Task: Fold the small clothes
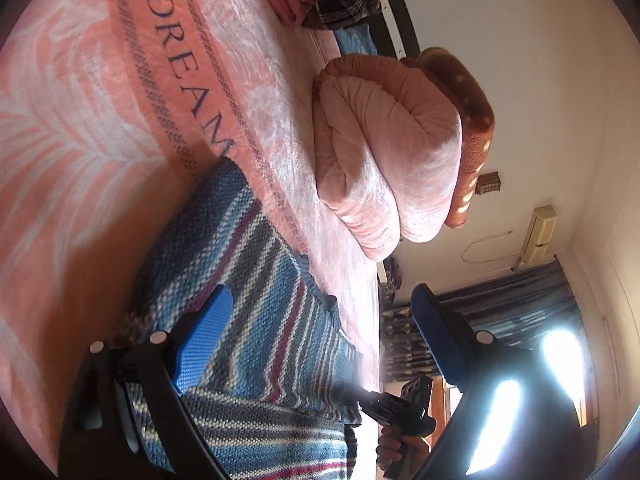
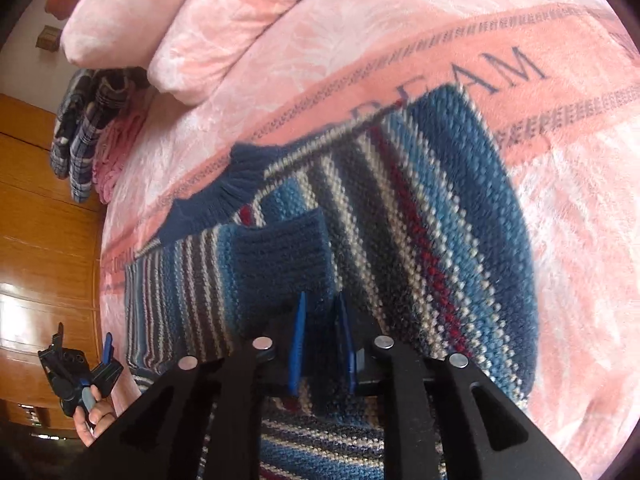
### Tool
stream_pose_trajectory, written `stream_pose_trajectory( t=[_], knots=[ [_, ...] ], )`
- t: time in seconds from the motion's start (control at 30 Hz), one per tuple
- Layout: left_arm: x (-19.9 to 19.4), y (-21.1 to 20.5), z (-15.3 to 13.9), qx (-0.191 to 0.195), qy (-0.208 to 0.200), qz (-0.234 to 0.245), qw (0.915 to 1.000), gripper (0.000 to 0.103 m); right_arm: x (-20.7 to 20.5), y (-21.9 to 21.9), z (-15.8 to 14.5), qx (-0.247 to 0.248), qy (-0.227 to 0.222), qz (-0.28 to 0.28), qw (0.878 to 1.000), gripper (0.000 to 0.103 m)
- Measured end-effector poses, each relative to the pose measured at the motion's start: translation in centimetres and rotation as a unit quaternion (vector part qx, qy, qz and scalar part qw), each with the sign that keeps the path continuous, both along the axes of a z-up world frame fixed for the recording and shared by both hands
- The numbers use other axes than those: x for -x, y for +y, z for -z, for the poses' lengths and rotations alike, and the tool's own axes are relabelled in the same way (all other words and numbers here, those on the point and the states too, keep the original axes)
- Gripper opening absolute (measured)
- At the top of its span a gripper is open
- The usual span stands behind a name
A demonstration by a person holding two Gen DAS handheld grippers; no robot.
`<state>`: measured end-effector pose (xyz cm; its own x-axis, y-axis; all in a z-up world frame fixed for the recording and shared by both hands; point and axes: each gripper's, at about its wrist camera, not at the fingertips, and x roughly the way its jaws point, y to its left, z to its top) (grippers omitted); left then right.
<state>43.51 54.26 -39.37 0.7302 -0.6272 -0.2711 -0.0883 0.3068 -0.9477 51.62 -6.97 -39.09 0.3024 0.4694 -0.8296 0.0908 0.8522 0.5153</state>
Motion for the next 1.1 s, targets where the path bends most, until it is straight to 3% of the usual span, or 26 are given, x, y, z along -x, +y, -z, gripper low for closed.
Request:
stream_pose_trajectory(
  t=[0.13,0.23,0.3,0.37,0.47,0.5,0.57,0.63,0.73,0.8,0.83,0.9,0.97,1.03,1.1],
  knots=[
    [-5.1,-0.5,-2.2,-0.080,0.000,0.071,0.9942,0.091,-1.0,-1.0,-1.9,-0.044,-0.034,0.008,0.998,0.018],
    [-8.3,-1.7,-1.2,-0.099,0.026,0.123,0.9871,0.091,-2.2,0.8,-0.6,-0.065,-0.021,-0.026,0.997,0.018],
    [-9.5,-2.6,0.3,-0.139,0.051,0.136,0.9795,0.090,-2.9,1.7,1.4,-0.067,0.003,-0.041,0.997,0.018],
    [-10.3,-3.0,2.7,-0.165,0.088,0.149,0.9710,0.088,-3.2,1.7,3.1,-0.050,0.012,-0.042,0.998,0.000],
    [-9.8,-3.1,2.8,-0.190,0.087,0.150,0.9664,0.083,-2.8,0.3,2.0,-0.062,0.000,-0.039,0.997,0.003],
    [-9.0,-3.0,1.7,-0.189,0.070,0.149,0.9681,0.082,-2.2,0.1,1.0,-0.061,-0.013,-0.044,0.997,0.008],
    [-6.9,-3.2,-0.6,-0.172,0.022,0.165,0.9709,0.083,-0.9,-0.1,-0.1,-0.077,-0.025,-0.064,0.995,0.008],
    [-4.8,-4.3,-1.3,-0.170,-0.001,0.195,0.9661,0.084,0.1,0.4,0.4,-0.069,-0.018,-0.083,0.994,0.008],
    [-3.5,-6.7,1.2,-0.219,0.038,0.234,0.9464,0.082,0.7,0.9,3.2,-0.041,0.006,-0.090,0.995,0.000],
    [-2.9,-7.5,2.2,-0.261,0.051,0.238,0.9342,0.079,0.8,0.6,2.7,-0.050,0.006,-0.078,0.996,0.001],
    [-2.5,-7.8,1.6,-0.271,0.046,0.238,0.9317,0.079,1.0,0.5,1.6,-0.057,-0.002,-0.072,0.996,0.010],
    [-1.3,-8.2,-0.3,-0.262,0.009,0.242,0.9342,0.083,1.9,0.3,-0.5,-0.082,-0.026,-0.076,0.993,0.011],
    [-0.6,-9.3,-1.3,-0.269,-0.015,0.253,0.9292,0.085,2.6,1.1,-1.4,-0.093,-0.038,-0.090,0.991,0.012],
    [-0.9,-10.4,-0.1,-0.273,0.003,0.268,0.9239,0.085,2.8,3.0,-0.7,-0.100,-0.027,-0.110,0.989,0.012],
    [-1.5,-10.7,2.2,-0.279,0.038,0.269,0.9212,0.084,2.6,5.0,0.7,-0.070,-0.011,-0.117,0.991,0.012]
  ],
)
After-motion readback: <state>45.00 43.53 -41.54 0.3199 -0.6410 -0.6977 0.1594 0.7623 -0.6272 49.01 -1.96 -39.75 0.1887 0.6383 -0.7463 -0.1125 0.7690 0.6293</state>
